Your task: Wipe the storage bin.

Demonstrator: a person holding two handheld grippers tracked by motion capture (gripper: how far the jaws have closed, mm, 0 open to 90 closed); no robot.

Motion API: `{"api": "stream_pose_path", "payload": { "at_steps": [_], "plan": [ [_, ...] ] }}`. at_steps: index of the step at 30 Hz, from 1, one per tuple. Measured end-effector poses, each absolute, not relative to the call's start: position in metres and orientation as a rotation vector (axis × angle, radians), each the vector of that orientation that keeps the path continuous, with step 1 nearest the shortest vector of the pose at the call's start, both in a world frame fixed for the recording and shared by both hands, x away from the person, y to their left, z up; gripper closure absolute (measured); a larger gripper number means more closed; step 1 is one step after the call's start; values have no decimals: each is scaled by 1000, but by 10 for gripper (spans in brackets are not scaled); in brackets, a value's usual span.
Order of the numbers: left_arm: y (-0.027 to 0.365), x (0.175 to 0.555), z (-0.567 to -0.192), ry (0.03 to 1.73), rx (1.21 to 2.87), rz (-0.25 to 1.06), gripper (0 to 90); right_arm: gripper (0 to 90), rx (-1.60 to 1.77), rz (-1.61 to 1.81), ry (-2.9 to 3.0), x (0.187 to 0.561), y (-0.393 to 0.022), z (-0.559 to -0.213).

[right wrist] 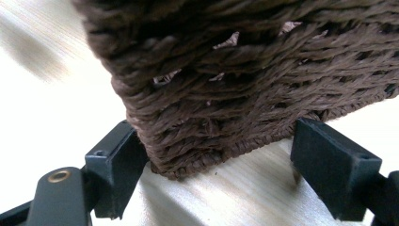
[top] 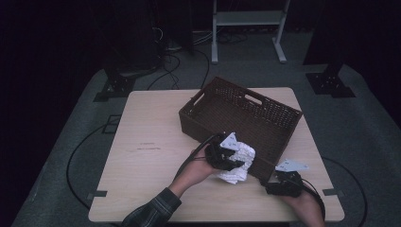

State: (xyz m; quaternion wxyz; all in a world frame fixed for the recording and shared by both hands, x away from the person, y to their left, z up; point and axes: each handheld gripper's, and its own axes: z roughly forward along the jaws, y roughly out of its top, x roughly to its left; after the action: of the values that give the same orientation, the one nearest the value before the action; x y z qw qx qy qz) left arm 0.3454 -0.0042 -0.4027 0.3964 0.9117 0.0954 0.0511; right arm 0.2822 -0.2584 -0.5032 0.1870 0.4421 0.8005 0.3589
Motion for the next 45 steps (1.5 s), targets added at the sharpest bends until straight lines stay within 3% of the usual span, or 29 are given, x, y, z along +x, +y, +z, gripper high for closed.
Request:
{"api": "stream_pose_path", "payload": {
  "at_steps": [31, 45],
  "plan": [
    [-24, 352, -468, 262, 2450, 5, 682, 190, 1246, 1012, 2251, 282, -258, -503],
    [-22, 343, -439, 206, 2376, 24, 682, 190, 1248, 1011, 2253, 282, -258, -503]
  ]
}}
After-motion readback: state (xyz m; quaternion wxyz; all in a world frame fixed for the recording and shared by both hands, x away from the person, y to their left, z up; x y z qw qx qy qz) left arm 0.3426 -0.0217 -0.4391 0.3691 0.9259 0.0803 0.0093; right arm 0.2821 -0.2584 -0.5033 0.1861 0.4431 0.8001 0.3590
